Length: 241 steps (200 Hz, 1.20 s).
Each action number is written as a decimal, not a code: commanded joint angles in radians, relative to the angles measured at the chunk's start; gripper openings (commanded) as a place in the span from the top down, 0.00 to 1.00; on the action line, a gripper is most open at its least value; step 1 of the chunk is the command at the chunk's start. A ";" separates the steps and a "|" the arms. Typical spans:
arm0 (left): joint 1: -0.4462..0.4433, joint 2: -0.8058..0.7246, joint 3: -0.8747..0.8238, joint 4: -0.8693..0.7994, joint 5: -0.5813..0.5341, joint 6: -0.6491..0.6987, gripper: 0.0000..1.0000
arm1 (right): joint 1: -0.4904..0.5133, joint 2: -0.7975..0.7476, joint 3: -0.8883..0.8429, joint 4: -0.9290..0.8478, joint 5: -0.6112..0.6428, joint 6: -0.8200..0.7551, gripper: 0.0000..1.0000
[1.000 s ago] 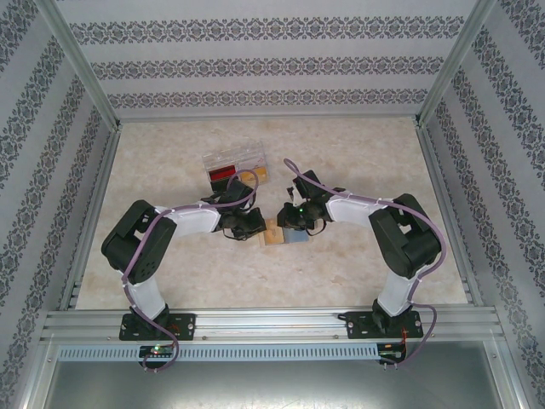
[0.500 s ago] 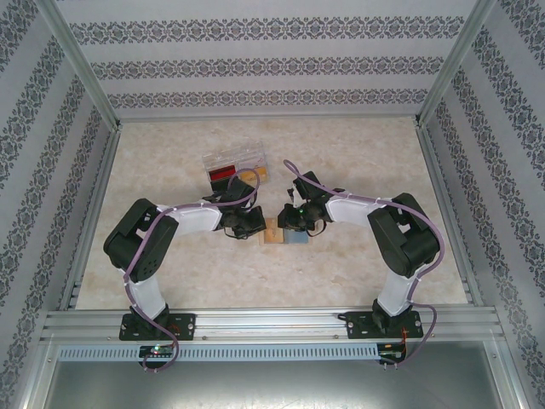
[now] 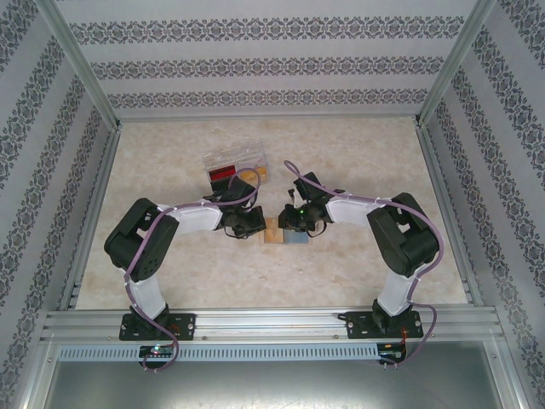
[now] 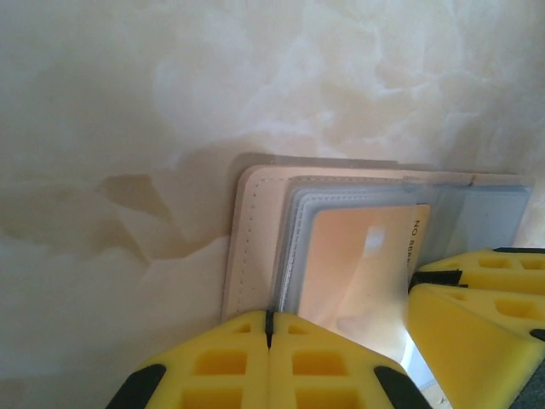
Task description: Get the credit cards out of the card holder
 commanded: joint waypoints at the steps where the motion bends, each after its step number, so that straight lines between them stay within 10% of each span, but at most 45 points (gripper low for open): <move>1: -0.001 0.047 0.001 -0.098 -0.062 0.035 0.99 | -0.011 0.021 -0.018 -0.003 0.018 0.004 0.78; 67: -0.001 0.059 -0.006 -0.077 -0.039 0.018 0.99 | -0.008 -0.028 -0.039 -0.036 0.139 0.009 0.77; 171: -0.001 0.086 0.014 -0.064 0.025 0.032 0.98 | -0.004 0.007 -0.038 0.087 -0.083 0.013 0.77; 241: -0.001 0.064 0.044 -0.129 0.001 0.069 0.89 | -0.022 -0.052 -0.068 0.057 0.029 0.016 0.92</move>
